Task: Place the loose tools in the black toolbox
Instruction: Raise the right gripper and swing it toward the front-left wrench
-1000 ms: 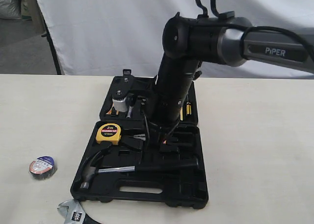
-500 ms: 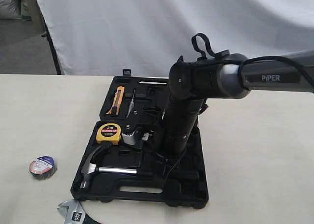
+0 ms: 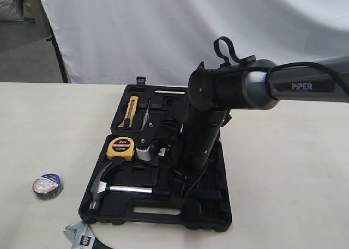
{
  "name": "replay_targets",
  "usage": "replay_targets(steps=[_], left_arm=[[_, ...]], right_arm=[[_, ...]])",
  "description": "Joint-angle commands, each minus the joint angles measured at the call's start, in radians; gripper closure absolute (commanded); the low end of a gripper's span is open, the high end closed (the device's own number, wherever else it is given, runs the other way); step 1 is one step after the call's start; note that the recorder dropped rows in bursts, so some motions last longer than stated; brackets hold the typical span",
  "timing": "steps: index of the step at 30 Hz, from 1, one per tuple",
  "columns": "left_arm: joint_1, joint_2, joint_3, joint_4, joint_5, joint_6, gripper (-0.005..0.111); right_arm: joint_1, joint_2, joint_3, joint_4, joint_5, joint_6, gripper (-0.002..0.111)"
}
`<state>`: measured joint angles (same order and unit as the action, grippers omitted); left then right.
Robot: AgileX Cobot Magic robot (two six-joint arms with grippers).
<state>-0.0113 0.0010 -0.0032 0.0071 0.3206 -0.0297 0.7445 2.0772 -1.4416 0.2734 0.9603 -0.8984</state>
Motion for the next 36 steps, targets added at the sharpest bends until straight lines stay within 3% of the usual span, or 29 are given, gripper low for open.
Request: replay_targets(steps=[1, 21, 25, 29, 36], left_arm=[[-0.007, -0.001, 0.003, -0.001, -0.001, -0.001, 0.106], [-0.007, -0.001, 0.003, -0.001, -0.001, -0.001, 0.106], [-0.007, -0.001, 0.003, -0.001, -0.001, -0.001, 0.106], [-0.007, -0.001, 0.003, -0.001, -0.001, -0.001, 0.106], [-0.007, -0.001, 0.003, -0.001, -0.001, -0.001, 0.106]], right_arm=[[-0.004, 0.001, 0.003, -0.014, -0.021, -0.010, 0.109], [-0.004, -0.050, -0.002, 0.017, -0.079, -0.007, 0.109], [-0.004, -0.049, -0.067, 0.070, -0.066, -0.015, 0.109], [0.005, -0.007, -0.105, 0.168, -0.072, -0.074, 0.109], [0.037, 0.139, -0.105, 0.170, -0.031, -0.085, 0.109]])
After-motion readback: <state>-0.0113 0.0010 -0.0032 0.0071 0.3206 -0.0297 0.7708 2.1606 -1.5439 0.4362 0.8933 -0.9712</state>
